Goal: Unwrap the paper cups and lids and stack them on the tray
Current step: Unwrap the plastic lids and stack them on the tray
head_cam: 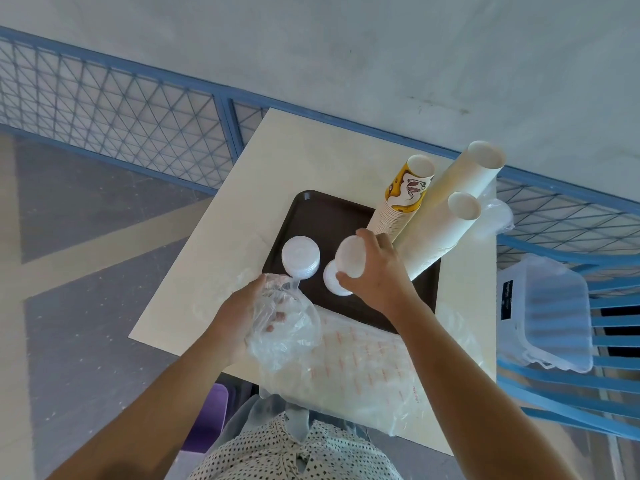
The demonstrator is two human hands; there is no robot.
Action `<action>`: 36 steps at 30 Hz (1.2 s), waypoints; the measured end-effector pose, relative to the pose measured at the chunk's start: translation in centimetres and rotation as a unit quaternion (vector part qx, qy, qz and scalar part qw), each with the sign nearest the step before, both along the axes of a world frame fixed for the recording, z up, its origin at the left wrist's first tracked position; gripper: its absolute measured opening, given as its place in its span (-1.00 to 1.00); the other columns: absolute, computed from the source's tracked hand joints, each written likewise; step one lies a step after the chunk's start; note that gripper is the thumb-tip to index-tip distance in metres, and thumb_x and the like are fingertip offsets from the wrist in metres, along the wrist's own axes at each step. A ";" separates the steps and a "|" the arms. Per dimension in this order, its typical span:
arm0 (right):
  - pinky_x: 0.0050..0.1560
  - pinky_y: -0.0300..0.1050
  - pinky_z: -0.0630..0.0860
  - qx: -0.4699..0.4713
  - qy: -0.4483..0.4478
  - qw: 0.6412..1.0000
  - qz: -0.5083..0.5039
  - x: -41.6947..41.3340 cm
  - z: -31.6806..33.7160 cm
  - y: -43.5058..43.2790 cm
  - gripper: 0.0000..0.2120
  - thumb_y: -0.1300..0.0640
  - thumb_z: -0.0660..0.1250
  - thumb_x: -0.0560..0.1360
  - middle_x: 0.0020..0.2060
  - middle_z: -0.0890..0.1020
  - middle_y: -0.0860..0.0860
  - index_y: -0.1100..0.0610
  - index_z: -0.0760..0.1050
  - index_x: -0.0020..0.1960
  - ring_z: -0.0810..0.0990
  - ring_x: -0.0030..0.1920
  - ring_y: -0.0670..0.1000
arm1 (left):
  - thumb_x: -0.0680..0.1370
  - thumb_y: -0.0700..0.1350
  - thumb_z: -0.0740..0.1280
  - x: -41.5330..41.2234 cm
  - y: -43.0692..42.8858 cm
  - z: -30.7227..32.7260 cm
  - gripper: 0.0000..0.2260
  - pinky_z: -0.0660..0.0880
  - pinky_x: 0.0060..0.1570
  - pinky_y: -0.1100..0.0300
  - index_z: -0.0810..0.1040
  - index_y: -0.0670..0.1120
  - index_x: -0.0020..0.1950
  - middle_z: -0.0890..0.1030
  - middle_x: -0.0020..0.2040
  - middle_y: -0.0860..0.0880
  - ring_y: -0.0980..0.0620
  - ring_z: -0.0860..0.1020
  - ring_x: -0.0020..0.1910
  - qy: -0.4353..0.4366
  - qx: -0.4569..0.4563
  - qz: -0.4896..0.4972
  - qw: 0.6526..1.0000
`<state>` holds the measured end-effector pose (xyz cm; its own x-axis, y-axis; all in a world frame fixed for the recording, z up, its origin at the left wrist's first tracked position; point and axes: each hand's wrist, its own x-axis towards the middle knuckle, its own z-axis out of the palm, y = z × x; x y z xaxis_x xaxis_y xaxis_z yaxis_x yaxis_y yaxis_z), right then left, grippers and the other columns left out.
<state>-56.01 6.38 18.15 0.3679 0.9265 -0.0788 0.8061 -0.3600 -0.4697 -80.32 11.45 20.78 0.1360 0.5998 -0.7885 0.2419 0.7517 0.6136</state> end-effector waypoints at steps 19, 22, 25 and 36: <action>0.38 0.20 0.52 -0.169 -0.051 0.984 0.008 -1.0 -9.4 3.4 -0.10 -0.19 0.52 0.45 0.55 0.21 0.10 -0.05 0.07 0.59 0.33 0.49 0.23 | 0.72 -0.08 0.25 1.4 1.0 -0.9 -0.67 0.50 -0.16 0.09 0.58 -0.28 0.34 0.63 0.28 -0.31 -0.14 0.60 -0.08 0.039 -0.050 -0.060 0.996; 0.36 0.21 0.54 -0.151 -0.042 0.988 -0.006 -1.6 -9.8 3.3 -0.10 -0.18 0.52 0.44 0.54 0.20 0.10 -0.05 0.07 0.59 0.34 0.47 0.24 | 0.72 -0.07 0.24 1.1 1.2 -1.3 -0.65 0.51 -0.14 0.09 0.56 -0.29 0.36 0.60 0.30 -0.33 -0.17 0.59 -0.04 0.033 -0.053 -0.068 0.996; 0.38 0.24 0.49 -0.143 -0.047 0.988 -0.019 -2.0 -10.1 3.3 -0.11 -0.27 0.46 0.45 0.56 0.18 0.10 -0.07 0.05 0.59 0.33 0.49 0.24 | 0.72 -0.02 0.24 1.1 1.2 -1.5 -0.64 0.51 -0.14 0.08 0.57 -0.27 0.35 0.61 0.30 -0.32 -0.20 0.59 0.02 0.024 -0.052 -0.064 0.996; 0.36 0.23 0.49 -0.133 -0.070 0.988 -0.034 -2.3 -11.2 3.6 -0.26 -0.33 0.34 0.51 0.52 0.22 0.11 -0.19 0.12 0.57 0.35 0.44 0.23 | 0.73 0.06 0.18 1.5 1.2 -2.0 -0.59 0.46 -0.22 0.11 0.61 -0.23 0.31 0.66 0.22 -0.25 -0.09 0.59 -0.17 0.006 -0.058 -0.045 0.997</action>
<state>-58.30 9.97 7.00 0.4535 0.8524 -0.2602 0.8261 -0.5117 -0.2362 -78.85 12.63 18.78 0.1757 0.4901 -0.8538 0.3186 0.7923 0.5204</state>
